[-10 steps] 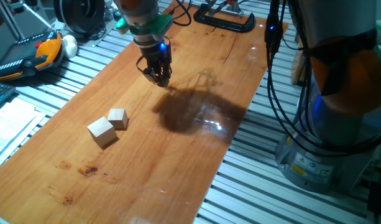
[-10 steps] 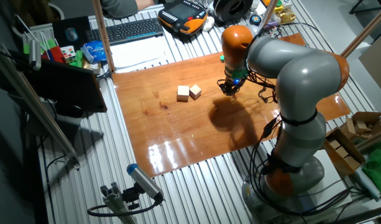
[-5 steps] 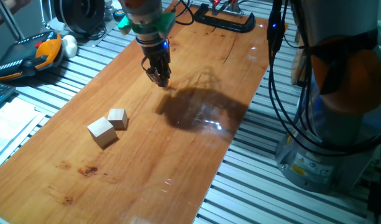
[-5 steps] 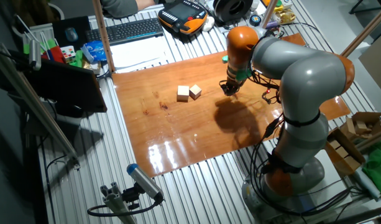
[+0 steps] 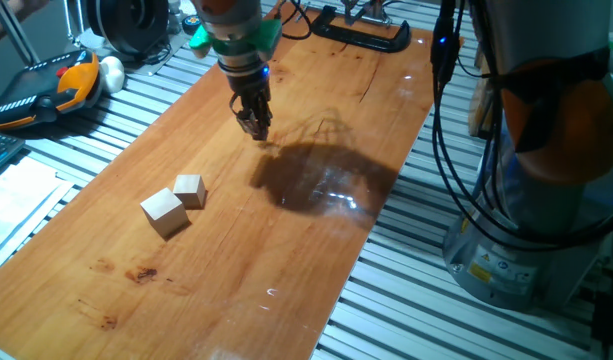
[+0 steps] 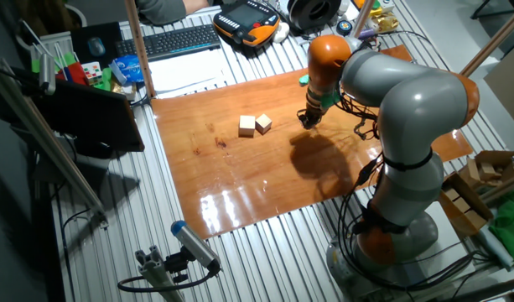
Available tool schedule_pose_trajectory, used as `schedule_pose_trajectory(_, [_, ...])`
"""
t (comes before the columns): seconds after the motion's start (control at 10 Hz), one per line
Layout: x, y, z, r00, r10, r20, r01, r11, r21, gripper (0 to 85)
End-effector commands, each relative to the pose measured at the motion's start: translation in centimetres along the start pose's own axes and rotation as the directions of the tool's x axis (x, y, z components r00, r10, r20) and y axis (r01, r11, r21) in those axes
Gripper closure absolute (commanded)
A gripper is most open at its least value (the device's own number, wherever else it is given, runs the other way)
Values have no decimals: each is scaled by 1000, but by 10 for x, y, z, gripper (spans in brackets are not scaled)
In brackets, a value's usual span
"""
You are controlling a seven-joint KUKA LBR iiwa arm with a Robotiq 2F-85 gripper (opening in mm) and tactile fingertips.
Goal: Pick up the small block on the left and move it to the right
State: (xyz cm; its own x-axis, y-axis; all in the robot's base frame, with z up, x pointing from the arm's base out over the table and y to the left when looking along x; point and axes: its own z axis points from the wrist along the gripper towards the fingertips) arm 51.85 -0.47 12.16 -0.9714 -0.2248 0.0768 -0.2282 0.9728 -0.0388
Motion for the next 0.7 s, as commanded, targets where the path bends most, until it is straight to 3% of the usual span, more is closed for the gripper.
schedule_pose_trajectory(0.0, [-6, 18, -3, 1000, 9, -8, -9, 1000, -5, 843])
schedule_pose_trajectory(0.1, [-13, 44, -2, 999, 36, -1, -36, 999, 11, 843])
schedule_pose_trajectory(0.2, [-16, 59, 2, 998, 55, 3, -55, 998, 2, 843])
schedule_pose_trajectory(0.6, [-27, 108, 5, 988, 154, -2, -154, 987, -45, 843])
